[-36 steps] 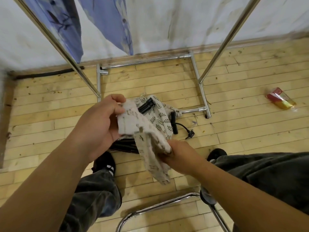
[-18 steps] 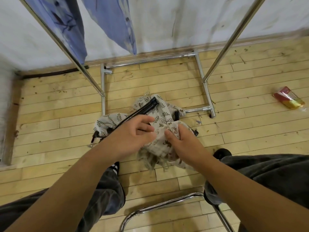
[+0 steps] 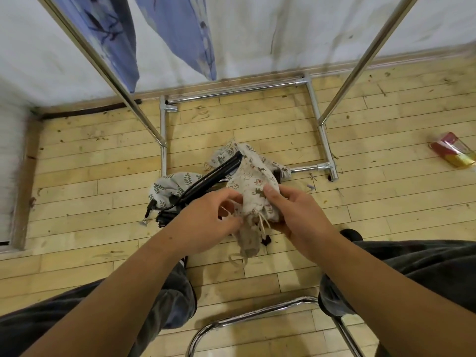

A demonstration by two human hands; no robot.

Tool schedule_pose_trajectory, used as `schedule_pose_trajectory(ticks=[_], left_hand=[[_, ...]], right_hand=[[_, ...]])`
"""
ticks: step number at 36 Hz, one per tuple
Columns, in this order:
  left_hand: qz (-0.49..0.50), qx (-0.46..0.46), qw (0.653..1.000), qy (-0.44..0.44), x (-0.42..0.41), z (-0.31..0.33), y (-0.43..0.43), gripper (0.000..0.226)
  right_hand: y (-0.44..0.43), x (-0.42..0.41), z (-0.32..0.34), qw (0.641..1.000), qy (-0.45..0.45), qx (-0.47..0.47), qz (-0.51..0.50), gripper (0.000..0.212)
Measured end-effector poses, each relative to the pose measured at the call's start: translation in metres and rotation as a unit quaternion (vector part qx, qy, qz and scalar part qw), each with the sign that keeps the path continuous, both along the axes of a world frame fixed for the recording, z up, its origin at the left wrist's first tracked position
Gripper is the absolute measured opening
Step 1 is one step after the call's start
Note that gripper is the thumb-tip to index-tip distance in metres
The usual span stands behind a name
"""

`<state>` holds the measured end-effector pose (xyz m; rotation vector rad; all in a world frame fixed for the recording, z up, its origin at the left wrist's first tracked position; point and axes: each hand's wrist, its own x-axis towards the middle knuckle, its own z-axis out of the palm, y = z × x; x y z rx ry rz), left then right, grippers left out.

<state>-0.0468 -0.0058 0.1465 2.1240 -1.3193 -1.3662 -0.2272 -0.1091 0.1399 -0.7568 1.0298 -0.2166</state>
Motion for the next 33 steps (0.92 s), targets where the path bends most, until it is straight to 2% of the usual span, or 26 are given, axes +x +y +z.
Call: schedule_pose_trajectory(ticks=[3, 7, 9, 13, 17, 19, 21, 24, 30, 33], left_hand=[[0.002, -0.022, 1.000, 0.007, -0.004, 0.000, -0.001, 0.042], [0.004, -0.053, 0.999, -0.008, -0.008, 0.000, -0.001, 0.022], [0.003, -0.063, 0.998, -0.011, -0.009, 0.000, -0.002, 0.013], [0.056, -0.056, 0.997, 0.011, -0.011, -0.001, -0.003, 0.022], [0.097, -0.051, 0.994, 0.028, -0.011, -0.002, -0.004, 0.031], [0.108, -0.047, 0.993, 0.020, -0.011, -0.001, -0.005, 0.032], [0.123, -0.044, 0.991, 0.020, -0.010, -0.002, -0.005, 0.035], [0.146, -0.039, 0.988, 0.009, -0.007, -0.003, -0.005, 0.036], [0.197, -0.010, 0.980, -0.012, 0.003, -0.001, -0.007, 0.016], [0.254, -0.007, 0.967, -0.020, 0.007, -0.002, -0.006, 0.016]], right_hand=[[-0.001, 0.000, 0.000, 0.999, -0.026, 0.017, -0.006, 0.033], [-0.001, 0.001, 0.001, 0.999, -0.038, 0.019, -0.001, 0.036], [-0.001, 0.001, 0.001, 1.000, -0.025, 0.012, 0.008, 0.044], [0.001, 0.001, -0.002, 0.997, -0.019, -0.040, 0.062, 0.062], [0.006, 0.001, -0.003, 0.982, -0.025, -0.103, 0.157, 0.048], [0.008, 0.002, -0.003, 0.975, 0.001, -0.128, 0.180, 0.040], [0.010, 0.003, -0.005, 0.967, 0.042, -0.170, 0.185, 0.025], [0.010, 0.002, -0.005, 0.973, 0.061, -0.165, 0.152, 0.010], [0.005, 0.000, -0.008, 0.953, 0.172, -0.218, 0.121, 0.027], [0.004, -0.001, -0.009, 0.952, 0.192, -0.220, 0.087, 0.024]])
